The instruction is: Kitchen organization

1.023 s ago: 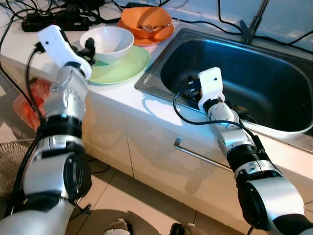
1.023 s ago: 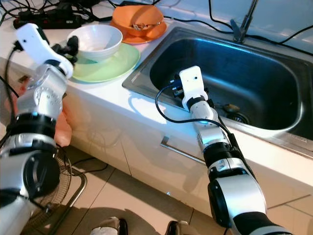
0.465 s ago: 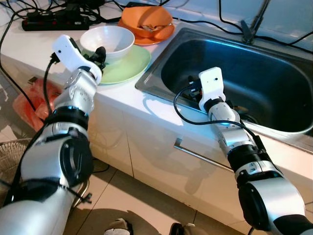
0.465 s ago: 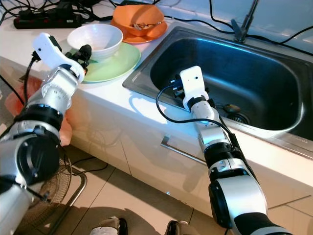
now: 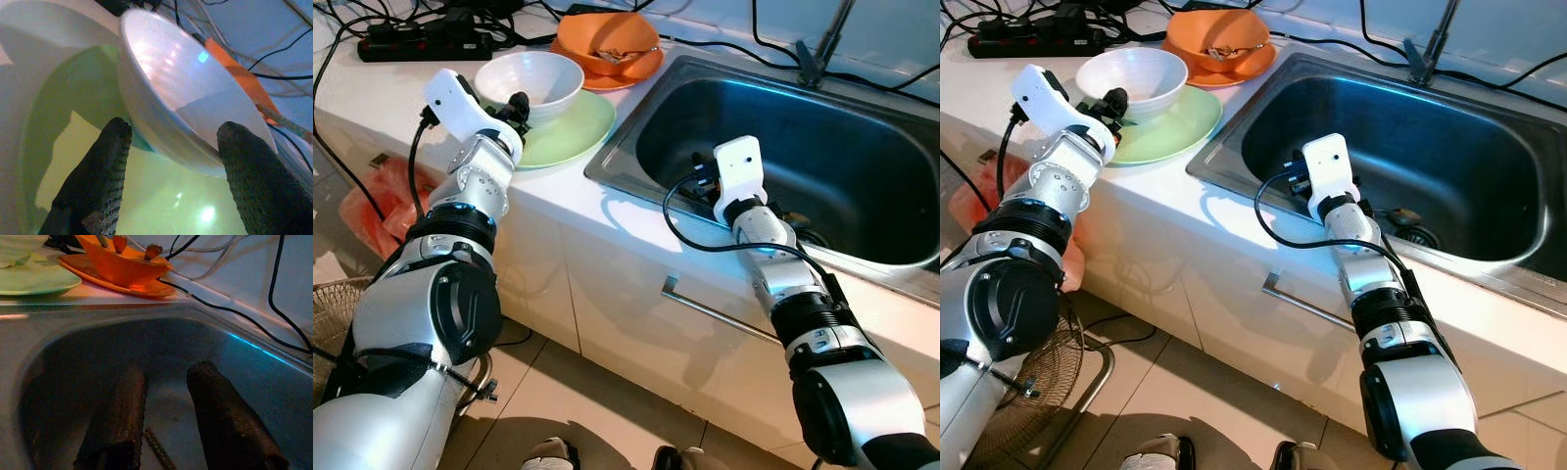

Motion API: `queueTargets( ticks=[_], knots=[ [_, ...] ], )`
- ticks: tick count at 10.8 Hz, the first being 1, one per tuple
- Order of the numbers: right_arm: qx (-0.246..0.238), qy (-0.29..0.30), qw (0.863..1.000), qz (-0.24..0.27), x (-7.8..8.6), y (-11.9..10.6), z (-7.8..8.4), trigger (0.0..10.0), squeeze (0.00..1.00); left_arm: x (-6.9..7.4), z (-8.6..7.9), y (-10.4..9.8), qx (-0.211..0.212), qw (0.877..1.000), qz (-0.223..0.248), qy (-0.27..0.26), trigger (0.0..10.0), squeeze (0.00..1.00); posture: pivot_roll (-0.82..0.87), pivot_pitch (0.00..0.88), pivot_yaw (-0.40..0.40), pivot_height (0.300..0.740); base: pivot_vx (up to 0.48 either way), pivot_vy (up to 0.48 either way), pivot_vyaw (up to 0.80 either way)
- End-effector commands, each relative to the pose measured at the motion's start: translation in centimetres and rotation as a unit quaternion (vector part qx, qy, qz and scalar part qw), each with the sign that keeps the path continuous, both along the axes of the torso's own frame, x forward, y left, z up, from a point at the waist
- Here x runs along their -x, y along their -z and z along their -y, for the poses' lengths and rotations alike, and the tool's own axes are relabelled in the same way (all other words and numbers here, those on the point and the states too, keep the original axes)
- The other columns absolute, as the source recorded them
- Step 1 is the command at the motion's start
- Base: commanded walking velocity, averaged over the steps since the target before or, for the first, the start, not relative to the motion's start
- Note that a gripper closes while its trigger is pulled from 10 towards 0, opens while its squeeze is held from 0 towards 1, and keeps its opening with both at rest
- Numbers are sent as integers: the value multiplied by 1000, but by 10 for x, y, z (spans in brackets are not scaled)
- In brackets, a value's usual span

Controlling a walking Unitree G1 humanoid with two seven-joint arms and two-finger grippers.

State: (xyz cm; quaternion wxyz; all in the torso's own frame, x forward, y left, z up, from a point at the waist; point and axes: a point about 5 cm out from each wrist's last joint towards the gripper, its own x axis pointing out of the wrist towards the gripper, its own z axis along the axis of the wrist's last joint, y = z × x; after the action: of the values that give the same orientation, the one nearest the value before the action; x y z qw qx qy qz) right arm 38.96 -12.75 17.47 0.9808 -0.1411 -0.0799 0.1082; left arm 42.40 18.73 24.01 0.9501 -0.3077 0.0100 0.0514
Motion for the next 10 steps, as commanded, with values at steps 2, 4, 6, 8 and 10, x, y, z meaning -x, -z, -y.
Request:
queueTargets(
  ticks=[2, 4, 6, 8, 10],
  knots=[
    [3, 3, 1000, -25, 2, 11, 3, 10000, 0, -1, 8, 0, 0, 1000, 0, 7, 10000, 0, 63, 119, -23, 740, 0, 0, 0],
    [4, 3, 1000, -24, 2, 10, 3, 10000, 0, -3, 9, -12, 4, 1000, 16, 8, 10000, 0, 59, 114, -24, 740, 0, 0, 0],
    [5, 4, 1000, -24, 2, 10, 4, 10000, 0, -4, 9, -18, 6, 1000, 22, 7, 10000, 0, 59, 111, -24, 740, 0, 0, 0],
    [6, 0, 1000, -25, 3, 11, 2, 10000, 0, -4, 10, -18, 16, 1000, 22, 8, 10000, 0, 51, 105, -26, 740, 0, 0, 0],
    [8, 1, 1000, -27, 3, 11, 4, 10000, 0, -3, 5, -14, 19, 1000, 10, -7, 10000, 0, 43, 106, -26, 740, 0, 0, 0]
  ],
)
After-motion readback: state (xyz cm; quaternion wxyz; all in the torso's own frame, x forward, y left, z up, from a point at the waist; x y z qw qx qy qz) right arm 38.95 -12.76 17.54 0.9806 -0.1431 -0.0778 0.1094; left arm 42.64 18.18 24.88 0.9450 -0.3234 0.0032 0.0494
